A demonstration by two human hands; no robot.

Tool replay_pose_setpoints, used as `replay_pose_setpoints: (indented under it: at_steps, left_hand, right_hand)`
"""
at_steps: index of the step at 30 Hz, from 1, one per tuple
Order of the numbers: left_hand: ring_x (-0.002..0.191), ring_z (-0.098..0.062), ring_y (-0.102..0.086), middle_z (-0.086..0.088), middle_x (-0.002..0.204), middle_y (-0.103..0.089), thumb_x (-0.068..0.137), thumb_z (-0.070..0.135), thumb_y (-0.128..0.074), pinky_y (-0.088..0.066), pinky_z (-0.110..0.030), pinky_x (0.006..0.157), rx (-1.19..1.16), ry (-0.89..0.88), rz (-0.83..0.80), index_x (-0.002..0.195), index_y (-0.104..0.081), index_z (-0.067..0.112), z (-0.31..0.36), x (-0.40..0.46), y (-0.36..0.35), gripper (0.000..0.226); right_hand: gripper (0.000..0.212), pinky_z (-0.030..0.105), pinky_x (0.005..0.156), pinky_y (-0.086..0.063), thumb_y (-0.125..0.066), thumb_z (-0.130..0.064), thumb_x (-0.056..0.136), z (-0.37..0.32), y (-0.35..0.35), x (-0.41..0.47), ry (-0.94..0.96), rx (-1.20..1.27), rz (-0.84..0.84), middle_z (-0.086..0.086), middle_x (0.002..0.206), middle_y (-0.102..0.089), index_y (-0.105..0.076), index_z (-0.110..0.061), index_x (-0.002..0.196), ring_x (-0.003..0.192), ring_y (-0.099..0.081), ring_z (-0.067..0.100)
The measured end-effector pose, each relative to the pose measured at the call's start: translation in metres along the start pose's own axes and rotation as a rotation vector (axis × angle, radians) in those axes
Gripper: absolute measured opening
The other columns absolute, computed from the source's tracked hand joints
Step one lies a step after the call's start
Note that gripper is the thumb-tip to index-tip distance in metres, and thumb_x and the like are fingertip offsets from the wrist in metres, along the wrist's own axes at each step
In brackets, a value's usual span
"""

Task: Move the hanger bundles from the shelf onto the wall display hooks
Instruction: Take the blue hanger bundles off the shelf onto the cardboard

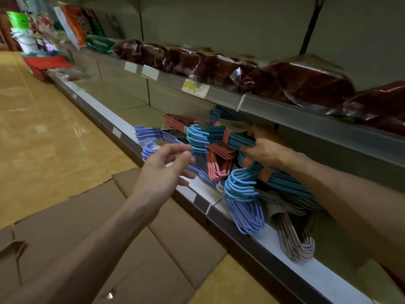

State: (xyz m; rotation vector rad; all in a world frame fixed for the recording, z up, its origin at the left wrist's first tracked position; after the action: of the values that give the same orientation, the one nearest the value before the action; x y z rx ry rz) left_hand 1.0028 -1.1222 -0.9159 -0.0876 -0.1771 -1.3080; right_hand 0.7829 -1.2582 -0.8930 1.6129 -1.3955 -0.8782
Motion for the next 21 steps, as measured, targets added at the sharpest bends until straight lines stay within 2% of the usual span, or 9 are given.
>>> replay_pose_setpoints:
  at_steps: [2, 3, 4, 6, 8, 10, 13, 16, 21]
  left_hand:
    - [0.071, -0.018, -0.070, 0.002, 0.088, -0.073, 0.099, 0.020, -0.059, -0.058, -0.037, 0.068, -0.014, 0.020, 0.000, 0.106, -0.069, 0.023, -0.004, 0.003, -0.003, 0.013]
    - [0.072, -0.019, -0.070, 0.000, 0.090, -0.073, 0.099, 0.020, -0.059, -0.058, -0.038, 0.069, -0.012, 0.027, 0.002, 0.107, -0.069, 0.022, -0.005, 0.006, -0.005, 0.013]
    - [0.073, -0.020, -0.070, -0.001, 0.091, -0.072, 0.099, 0.019, -0.059, -0.057, -0.038, 0.070, -0.005, 0.034, 0.004, 0.108, -0.069, 0.021, -0.006, 0.009, -0.006, 0.013]
    - [0.073, -0.020, -0.069, -0.002, 0.092, -0.072, 0.100, 0.019, -0.058, -0.057, -0.040, 0.072, 0.012, 0.051, 0.008, 0.109, -0.069, 0.020, -0.007, 0.014, -0.009, 0.014]
    - [0.074, -0.021, -0.070, -0.001, 0.092, -0.072, 0.100, 0.019, -0.058, -0.058, -0.041, 0.072, 0.050, 0.058, -0.002, 0.110, -0.069, 0.020, -0.006, 0.019, -0.014, 0.015]
    - [0.074, -0.019, -0.071, 0.000, 0.092, -0.072, 0.100, 0.018, -0.058, -0.059, -0.041, 0.072, 0.090, 0.062, -0.024, 0.110, -0.068, 0.020, -0.001, 0.022, -0.020, 0.015]
    - [0.071, -0.014, -0.071, 0.001, 0.092, -0.073, 0.098, 0.015, -0.058, -0.059, -0.035, 0.068, 0.128, 0.033, -0.049, 0.108, -0.068, 0.020, 0.010, 0.025, -0.021, 0.016]
    - [0.071, -0.012, -0.071, 0.001, 0.093, -0.073, 0.098, 0.015, -0.059, -0.060, -0.037, 0.070, 0.152, 0.031, -0.079, 0.109, -0.069, 0.020, 0.016, 0.021, -0.020, 0.015]
    - [0.072, -0.014, -0.071, -0.006, 0.098, -0.073, 0.095, 0.011, -0.062, -0.058, -0.039, 0.070, 0.155, 0.035, -0.091, 0.106, -0.071, 0.018, 0.018, 0.023, -0.015, 0.016]
  right_hand:
    - [0.018, 0.017, 0.034, -0.039, -0.056, -0.033, 0.100, 0.014, -0.012, 0.011, -0.087, 0.063, -0.071, -0.001, 0.087, -0.055, -0.053, -0.015, 0.100, 0.062, -0.049, 0.012]
    - [0.020, 0.015, 0.033, -0.039, -0.056, -0.035, 0.100, 0.018, -0.016, 0.018, -0.088, 0.065, -0.087, -0.003, 0.084, -0.055, -0.054, -0.015, 0.100, 0.062, -0.048, 0.010]
    - [0.023, 0.017, 0.038, -0.044, -0.059, -0.037, 0.098, 0.021, -0.018, 0.027, -0.056, 0.050, -0.069, -0.002, 0.085, -0.058, -0.055, -0.014, 0.101, 0.064, -0.050, 0.010]
    - [0.030, 0.029, 0.061, -0.056, -0.066, -0.040, 0.091, 0.022, -0.017, 0.044, 0.059, -0.061, 0.030, 0.003, 0.095, -0.068, -0.060, -0.014, 0.106, 0.075, -0.061, 0.016]
    - [0.038, 0.038, 0.077, -0.058, -0.070, -0.043, 0.087, 0.026, -0.019, 0.058, 0.099, -0.098, 0.047, 0.003, 0.096, -0.070, -0.064, -0.014, 0.109, 0.082, -0.066, 0.020]
    - [0.044, 0.039, 0.084, -0.056, -0.073, -0.043, 0.085, 0.029, -0.022, 0.068, 0.117, -0.153, 0.005, 0.004, 0.099, -0.070, -0.065, -0.013, 0.115, 0.089, -0.066, 0.022]
    - [0.056, 0.040, 0.098, -0.050, -0.077, -0.036, 0.083, 0.023, -0.024, 0.083, 0.178, -0.225, -0.051, 0.012, 0.130, -0.062, -0.061, -0.008, 0.129, 0.114, -0.060, 0.028]
    - [0.070, 0.041, 0.107, -0.042, -0.078, -0.031, 0.084, 0.016, -0.022, 0.087, 0.248, -0.274, -0.104, 0.014, 0.147, -0.048, -0.049, -0.007, 0.142, 0.130, -0.049, 0.031]
    - [0.067, 0.040, 0.110, -0.038, -0.072, -0.027, 0.090, 0.012, -0.019, 0.078, 0.290, -0.345, -0.073, 0.014, 0.151, -0.044, -0.042, -0.010, 0.148, 0.135, -0.045, 0.032]
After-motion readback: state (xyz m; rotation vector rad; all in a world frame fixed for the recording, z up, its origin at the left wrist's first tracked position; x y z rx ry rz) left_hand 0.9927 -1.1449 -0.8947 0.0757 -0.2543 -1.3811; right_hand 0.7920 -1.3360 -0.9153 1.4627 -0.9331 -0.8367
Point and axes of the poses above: each hand's wrist, its own x-axis towards the middle knuckle, its own y-axis out of the back of the hand, z = x × y, the point moved 6 cm from there along x, towards the middle knuckle
